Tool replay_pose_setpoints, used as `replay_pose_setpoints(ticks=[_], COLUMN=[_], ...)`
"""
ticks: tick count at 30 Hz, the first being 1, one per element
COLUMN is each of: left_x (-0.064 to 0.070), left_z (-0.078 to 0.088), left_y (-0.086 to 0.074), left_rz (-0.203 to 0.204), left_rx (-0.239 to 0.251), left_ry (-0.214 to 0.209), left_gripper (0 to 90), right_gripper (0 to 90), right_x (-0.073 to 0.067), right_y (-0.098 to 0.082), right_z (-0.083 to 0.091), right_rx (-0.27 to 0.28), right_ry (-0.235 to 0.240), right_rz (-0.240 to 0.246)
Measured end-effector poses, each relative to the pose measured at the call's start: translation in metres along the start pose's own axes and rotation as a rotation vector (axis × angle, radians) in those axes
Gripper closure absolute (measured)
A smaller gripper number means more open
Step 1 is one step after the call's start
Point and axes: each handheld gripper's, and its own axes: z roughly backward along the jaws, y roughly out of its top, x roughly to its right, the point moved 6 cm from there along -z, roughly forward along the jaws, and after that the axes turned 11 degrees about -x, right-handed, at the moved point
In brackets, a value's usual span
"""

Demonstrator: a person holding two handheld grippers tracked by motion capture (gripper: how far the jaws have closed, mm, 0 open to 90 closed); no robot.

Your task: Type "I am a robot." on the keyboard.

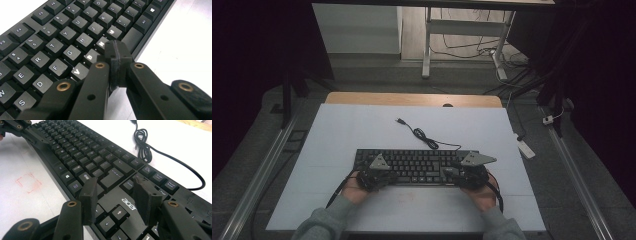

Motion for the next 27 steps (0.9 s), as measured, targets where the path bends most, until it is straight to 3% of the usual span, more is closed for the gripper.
replay_pose_setpoints(ticks=[2,6,12,16,17,22,27], left_x=[0.000,0.000,-0.001,-0.003,-0.004,-0.010,-0.017], left_z=[-0.002,-0.001,0.013,0.025,0.028,0.037,0.044], left_y=[-0.001,0.000,0.005,0.007,0.007,0.005,0.004], left_rz=[0.000,-0.002,0.026,0.057,0.066,0.102,0.141], left_rx=[-0.016,-0.002,0.085,0.139,0.146,0.157,0.168], left_ry=[0.014,0.024,0.014,-0.004,-0.002,0.004,0.012], left_gripper=[89.1,89.1,87.9,66.8,66.8,48.6,41.1], right_gripper=[54.8,54.8,54.7,54.6,54.6,54.5,54.2], right_x=[0.000,0.000,0.000,0.000,0.000,0.000,0.001], right_y=[0.000,0.000,0.000,0.000,0.000,-0.001,0.000], right_z=[0.000,-0.001,0.000,0.000,0.000,0.001,0.001], right_rx=[-0.001,-0.002,0.003,0.004,0.004,0.003,0.012], right_ry=[0.000,0.004,0.002,0.002,0.002,0.001,0.004], right_rz=[0.000,-0.001,-0.002,-0.005,-0.005,-0.003,-0.009])
